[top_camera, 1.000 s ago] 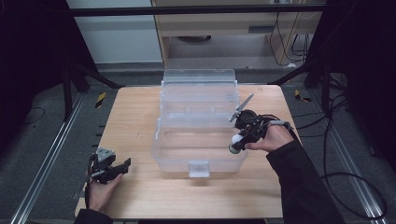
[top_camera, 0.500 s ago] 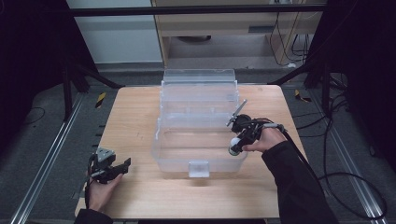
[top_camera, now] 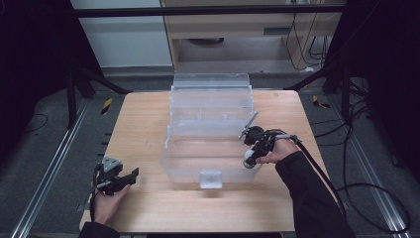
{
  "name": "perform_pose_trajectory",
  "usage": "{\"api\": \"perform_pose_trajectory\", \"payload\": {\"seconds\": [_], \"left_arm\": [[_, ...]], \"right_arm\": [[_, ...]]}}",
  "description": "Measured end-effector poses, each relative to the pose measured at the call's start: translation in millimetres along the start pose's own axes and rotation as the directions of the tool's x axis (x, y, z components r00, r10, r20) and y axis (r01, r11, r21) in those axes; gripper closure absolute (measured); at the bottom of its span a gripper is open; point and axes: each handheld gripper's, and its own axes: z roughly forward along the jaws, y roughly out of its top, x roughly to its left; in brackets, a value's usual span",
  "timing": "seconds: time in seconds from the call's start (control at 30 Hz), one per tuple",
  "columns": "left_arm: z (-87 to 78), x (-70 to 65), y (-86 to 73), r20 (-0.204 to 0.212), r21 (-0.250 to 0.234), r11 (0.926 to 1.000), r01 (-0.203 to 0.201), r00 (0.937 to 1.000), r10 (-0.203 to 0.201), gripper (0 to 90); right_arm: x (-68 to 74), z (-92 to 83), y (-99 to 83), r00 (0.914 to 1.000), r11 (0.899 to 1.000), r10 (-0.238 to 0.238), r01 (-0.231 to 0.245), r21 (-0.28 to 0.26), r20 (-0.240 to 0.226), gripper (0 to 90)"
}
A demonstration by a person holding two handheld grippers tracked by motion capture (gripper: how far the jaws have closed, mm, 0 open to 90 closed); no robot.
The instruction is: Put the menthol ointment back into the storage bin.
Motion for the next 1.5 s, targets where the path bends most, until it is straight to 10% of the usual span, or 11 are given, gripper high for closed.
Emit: {"api": "perform_pose_trajectory", "payload": {"seconds": [1.2,1.5], "left_arm": [[-0.1,0.2,0.1,0.002,0.0,1.0,-0.001,1.0,0.001,34.2],[-0.6,0.2,0.1,0.004,-0.003,1.0,0.002,1.0,-0.002,34.1]], "right_arm": [[3.4,20.8,-8.7,0.9995,1.0,-0.024,0.024,0.008,-0.02,49.9],[4.8,4.3,-14.4,0.9998,0.996,0.0,0.002,-0.085,0.021,44.1]]}}
